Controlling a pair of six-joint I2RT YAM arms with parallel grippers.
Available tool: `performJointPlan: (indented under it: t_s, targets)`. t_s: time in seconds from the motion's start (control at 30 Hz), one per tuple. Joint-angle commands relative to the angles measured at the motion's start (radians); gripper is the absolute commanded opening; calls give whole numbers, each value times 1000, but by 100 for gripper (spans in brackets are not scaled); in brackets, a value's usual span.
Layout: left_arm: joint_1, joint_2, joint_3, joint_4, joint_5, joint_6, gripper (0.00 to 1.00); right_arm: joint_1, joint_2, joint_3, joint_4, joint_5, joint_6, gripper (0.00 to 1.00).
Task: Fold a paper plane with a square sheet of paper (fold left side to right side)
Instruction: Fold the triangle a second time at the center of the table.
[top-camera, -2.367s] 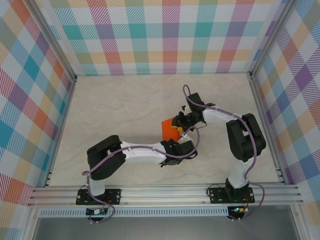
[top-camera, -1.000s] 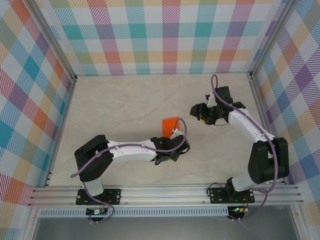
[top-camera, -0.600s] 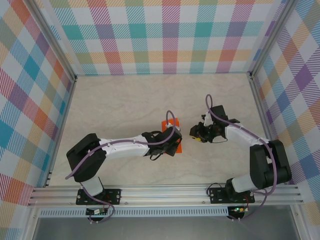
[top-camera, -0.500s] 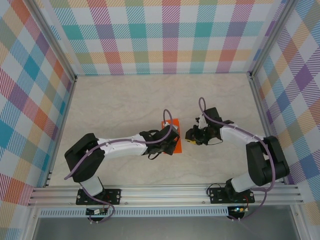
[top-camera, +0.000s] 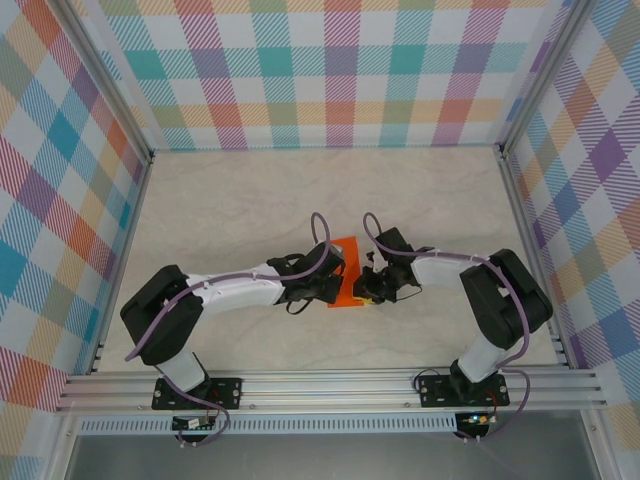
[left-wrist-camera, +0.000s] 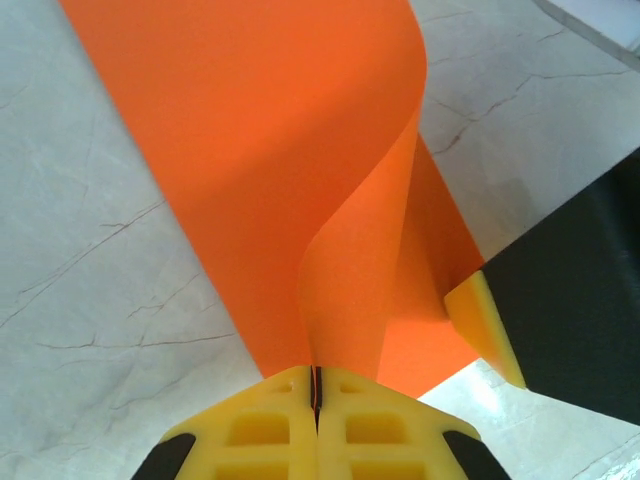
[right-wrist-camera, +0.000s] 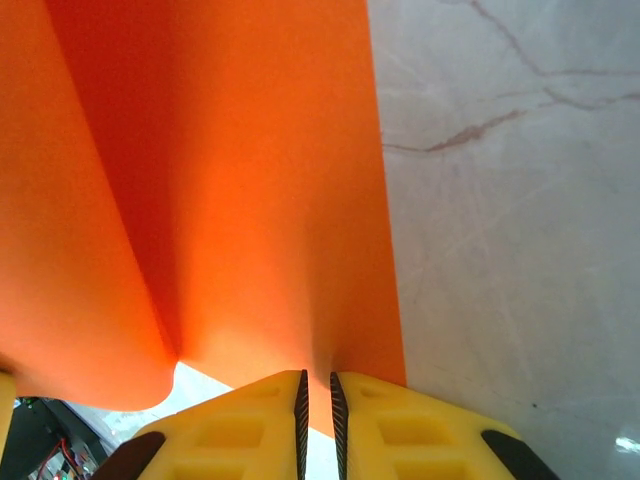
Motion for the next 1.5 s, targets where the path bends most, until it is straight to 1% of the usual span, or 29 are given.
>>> performJointPlan:
  t_s: [0.0,0.5,1.03,1.47]
  targets:
    - [19,-4,-10,7,16,-6,0,6,12,10,-61,73,-3,17]
    - [64,69,25,7,10,36,0,32,39,25,-81,84,-12,17]
    - [82,144,75,21,17,53,0,39,40,36,-102,95,-19,17]
    - [87,169,87,30,33,51,0,40,42,38,-111,101,-24,17]
